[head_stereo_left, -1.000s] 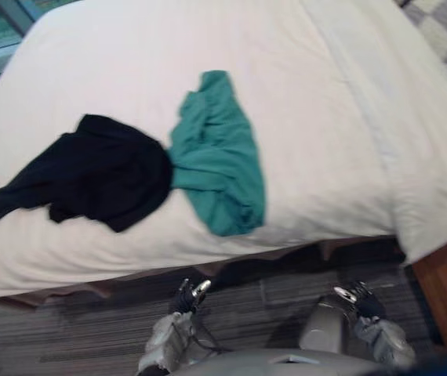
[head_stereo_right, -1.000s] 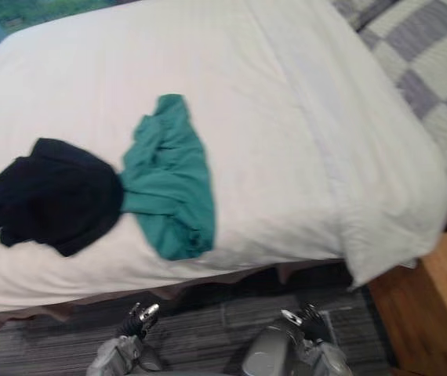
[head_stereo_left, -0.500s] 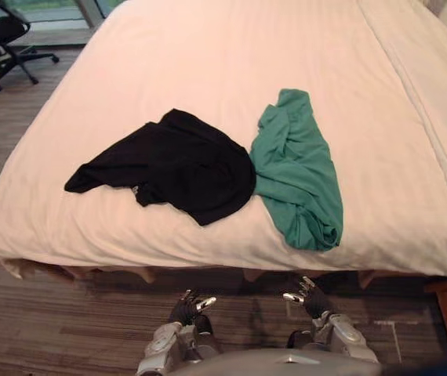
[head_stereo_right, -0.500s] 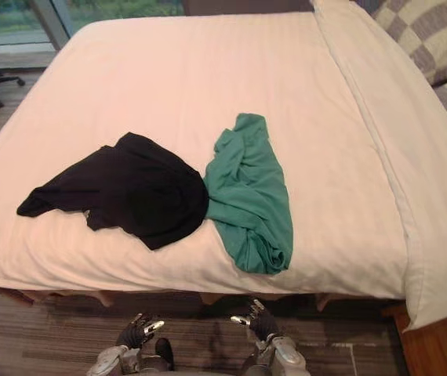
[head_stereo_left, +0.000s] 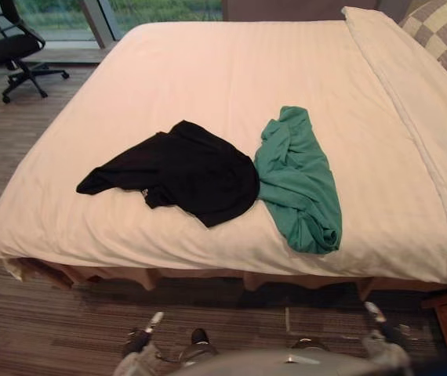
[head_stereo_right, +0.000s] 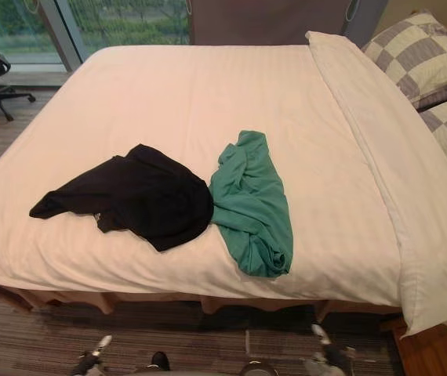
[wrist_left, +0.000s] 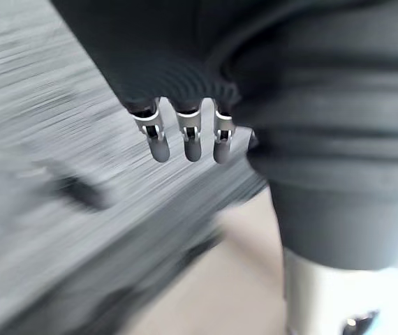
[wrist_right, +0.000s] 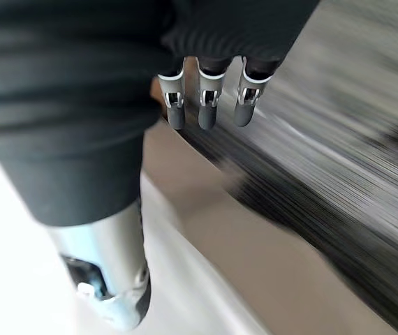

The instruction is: Tidy the bed and pick cloth on bed and put in laundry

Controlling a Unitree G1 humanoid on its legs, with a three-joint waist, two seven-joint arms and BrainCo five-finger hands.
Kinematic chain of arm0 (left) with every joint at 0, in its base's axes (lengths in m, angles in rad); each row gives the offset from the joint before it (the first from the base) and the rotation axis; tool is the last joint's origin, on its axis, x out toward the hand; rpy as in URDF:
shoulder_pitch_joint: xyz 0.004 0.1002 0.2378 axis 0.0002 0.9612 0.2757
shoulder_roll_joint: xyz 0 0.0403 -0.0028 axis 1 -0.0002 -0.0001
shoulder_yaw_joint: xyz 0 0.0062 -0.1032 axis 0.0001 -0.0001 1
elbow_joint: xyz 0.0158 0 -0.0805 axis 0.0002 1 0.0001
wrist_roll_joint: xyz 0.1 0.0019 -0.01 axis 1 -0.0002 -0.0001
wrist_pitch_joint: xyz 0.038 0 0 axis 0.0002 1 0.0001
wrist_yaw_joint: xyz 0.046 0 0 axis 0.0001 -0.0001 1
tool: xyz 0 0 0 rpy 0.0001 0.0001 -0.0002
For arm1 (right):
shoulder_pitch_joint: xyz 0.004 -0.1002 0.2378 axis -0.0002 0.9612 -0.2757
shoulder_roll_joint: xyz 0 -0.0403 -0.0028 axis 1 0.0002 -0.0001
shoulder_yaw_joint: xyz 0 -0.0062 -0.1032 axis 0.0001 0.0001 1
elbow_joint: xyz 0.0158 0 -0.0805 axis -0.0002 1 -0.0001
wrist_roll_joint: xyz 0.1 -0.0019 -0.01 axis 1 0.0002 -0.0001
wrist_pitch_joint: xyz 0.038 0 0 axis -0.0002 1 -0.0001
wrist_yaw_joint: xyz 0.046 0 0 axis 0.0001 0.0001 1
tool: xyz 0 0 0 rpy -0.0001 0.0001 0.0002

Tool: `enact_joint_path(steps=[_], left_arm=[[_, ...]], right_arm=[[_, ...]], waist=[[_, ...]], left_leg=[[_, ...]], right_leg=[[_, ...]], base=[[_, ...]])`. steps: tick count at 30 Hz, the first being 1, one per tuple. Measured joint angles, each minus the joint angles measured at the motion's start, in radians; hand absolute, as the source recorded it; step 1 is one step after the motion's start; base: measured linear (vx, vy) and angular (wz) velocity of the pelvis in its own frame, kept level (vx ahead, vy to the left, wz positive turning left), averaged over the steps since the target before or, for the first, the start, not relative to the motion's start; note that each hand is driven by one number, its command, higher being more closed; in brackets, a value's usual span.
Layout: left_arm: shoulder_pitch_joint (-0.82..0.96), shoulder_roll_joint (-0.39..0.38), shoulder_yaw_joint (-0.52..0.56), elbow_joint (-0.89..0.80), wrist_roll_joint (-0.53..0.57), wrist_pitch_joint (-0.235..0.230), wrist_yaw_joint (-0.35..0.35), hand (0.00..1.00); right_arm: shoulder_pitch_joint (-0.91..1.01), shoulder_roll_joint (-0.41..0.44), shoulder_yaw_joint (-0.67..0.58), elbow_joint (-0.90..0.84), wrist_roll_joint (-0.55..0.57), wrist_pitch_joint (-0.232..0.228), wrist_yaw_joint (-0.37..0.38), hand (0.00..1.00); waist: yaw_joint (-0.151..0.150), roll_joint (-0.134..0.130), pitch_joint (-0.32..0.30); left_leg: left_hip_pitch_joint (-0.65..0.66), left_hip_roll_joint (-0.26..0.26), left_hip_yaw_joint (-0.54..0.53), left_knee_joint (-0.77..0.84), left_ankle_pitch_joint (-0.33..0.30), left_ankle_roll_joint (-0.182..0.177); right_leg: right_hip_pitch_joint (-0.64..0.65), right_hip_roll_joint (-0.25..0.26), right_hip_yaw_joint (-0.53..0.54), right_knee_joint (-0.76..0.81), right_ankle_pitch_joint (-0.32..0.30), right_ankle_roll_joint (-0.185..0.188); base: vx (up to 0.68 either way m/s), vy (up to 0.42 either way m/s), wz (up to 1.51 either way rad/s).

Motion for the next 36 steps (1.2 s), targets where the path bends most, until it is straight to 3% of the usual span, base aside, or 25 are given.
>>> enact_joint_path(steps=[2, 4, 5, 9, 12, 15, 18, 21, 25, 28, 30, 36], left_arm=[[0.008, 0.048, 0.090, -0.183, 0.008, 0.015, 0.044, 0.00], [0.009, 0.104, 0.154, -0.306, 0.016, 0.007, 0.049, 0.00], [0.009, 0.137, 0.186, -0.364, 0.016, -0.010, 0.042, 0.00], [-0.004, 0.230, 0.280, -0.539, 0.092, -0.171, 0.020, 0.00], [-0.043, 0.297, 0.280, -0.652, 0.196, -0.199, 0.063, 0.00], [-0.119, 0.339, 0.276, -0.793, 0.321, -0.198, 0.070, 0.00], [-0.165, 0.368, 0.229, -0.823, 0.396, -0.176, 0.035, 0.00], [-0.171, 0.371, 0.145, -0.795, 0.460, -0.119, -0.036, 0.00], [-0.215, 0.372, 0.010, -0.619, 0.546, -0.072, -0.072, 0.00], [-0.279, 0.389, -0.058, -0.513, 0.577, -0.065, -0.048, 0.00], [-0.351, 0.437, -0.112, -0.462, 0.610, -0.053, -0.010, 0.00], [-0.494, 0.441, -0.155, -0.449, 0.618, -0.003, 0.073, 0.00]], right_arm=[[0.071, -0.042, -0.051, -0.260, -0.150, 0.008, -0.028, 0.00], [0.107, -0.058, -0.086, -0.421, -0.243, 0.009, -0.011, 0.00], [0.115, -0.067, -0.103, -0.491, -0.290, 0.009, 0.009, 0.00], [0.101, -0.145, -0.171, -0.660, -0.468, 0.002, 0.095, 0.00], [0.034, -0.239, -0.190, -0.662, -0.504, 0.020, 0.133, 0.00], [-0.053, -0.308, -0.184, -0.677, -0.503, 0.068, 0.194, 0.00], [-0.107, -0.321, -0.134, -0.738, -0.501, 0.109, 0.238, 0.00], [-0.121, -0.327, -0.013, -0.734, -0.503, 0.159, 0.249, 0.00], [-0.133, -0.327, 0.085, -0.737, -0.501, 0.174, 0.246, 0.00], [-0.155, -0.327, 0.119, -0.741, -0.492, 0.176, 0.238, 0.00], [-0.204, -0.327, 0.137, -0.756, -0.464, 0.179, 0.221, 0.00], [-0.224, -0.331, 0.137, -0.940, -0.405, 0.152, 0.159, 0.00]], waist=[[-0.004, 0.011, -0.022], [-0.006, 0.007, -0.038], [-0.006, 0.001, -0.043], [-0.009, -0.025, -0.056], [-0.009, -0.039, -0.062], [-0.012, -0.039, -0.063], [-0.018, -0.009, -0.050], [-0.031, 0.013, -0.042], [-0.036, 0.021, -0.035], [-0.041, 0.010, 0.006], [-0.063, -0.007, 0.063], [-0.084, -0.001, 0.170]], left_leg=[[-0.001, -0.002, 0.018, 0.001, 0.006, 0.004], [-0.004, -0.003, 0.017, 0.005, 0.010, -0.003], [-0.004, -0.003, 0.016, 0.006, 0.010, -0.003], [-0.011, -0.007, -0.002, 0.006, 0.008, -0.006], [-0.005, -0.012, -0.010, 0.006, 0.007, -0.006], [-0.003, -0.017, -0.017, 0.006, 0.007, -0.006], [0.001, -0.019, -0.001, 0.006, 0.007, -0.006], [0.015, -0.020, 0.019, 0.006, 0.007, -0.006], [-0.020, -0.017, 0.062, 0.006, 0.010, -0.002], [-0.081, -0.017, 0.090, 0.006, 0.024, 0.006], [-0.149, -0.018, 0.108, 0.007, 0.046, 0.020], [-0.210, -0.015, 0.147, 0.021, 0.061, 0.029]], right_leg=[[0.004, -0.003, 0.002, -0.013, 0.015, 0.010], [0.006, -0.004, 0.002, -0.018, 0.020, 0.011], [0.007, -0.004, 0.002, -0.018, 0.020, 0.011], [0.009, -0.002, 0.012, -0.022, 0.020, 0.010], [0.009, -0.003, 0.038, -0.023, 0.020, 0.009], [0.009, -0.003, 0.080, -0.023, 0.024, 0.004], [-0.003, -0.002, 0.118, -0.022, 0.030, -0.004], [-0.006, -0.002, 0.149, -0.021, 0.030, -0.004], [-0.082, 0.003, 0.214, -0.001, 0.032, -0.001], [-0.179, 0.004, 0.250, 0.038, 0.036, 0.000], [-0.275, 0.004, 0.274, 0.069, 0.050, -0.001], [-0.363, 0.003, 0.304, 0.101, 0.062, -0.001]], base=[[0.05, 0.037, 0.01], [0.09, 0.026, 0.01], [0.09, 0.007, 0.05], [0.07, 0.005, 0.10], [0.07, 0.033, 0.05], [0.00, 0.011, 0.00], [-0.03, 0.031, -0.17], [-0.03, 0.007, -0.24], [-0.06, 0.006, -0.34], [-0.11, 0.005, -0.23], [-0.11, -0.006, -0.13], [-0.01, -0.003, -0.12]])
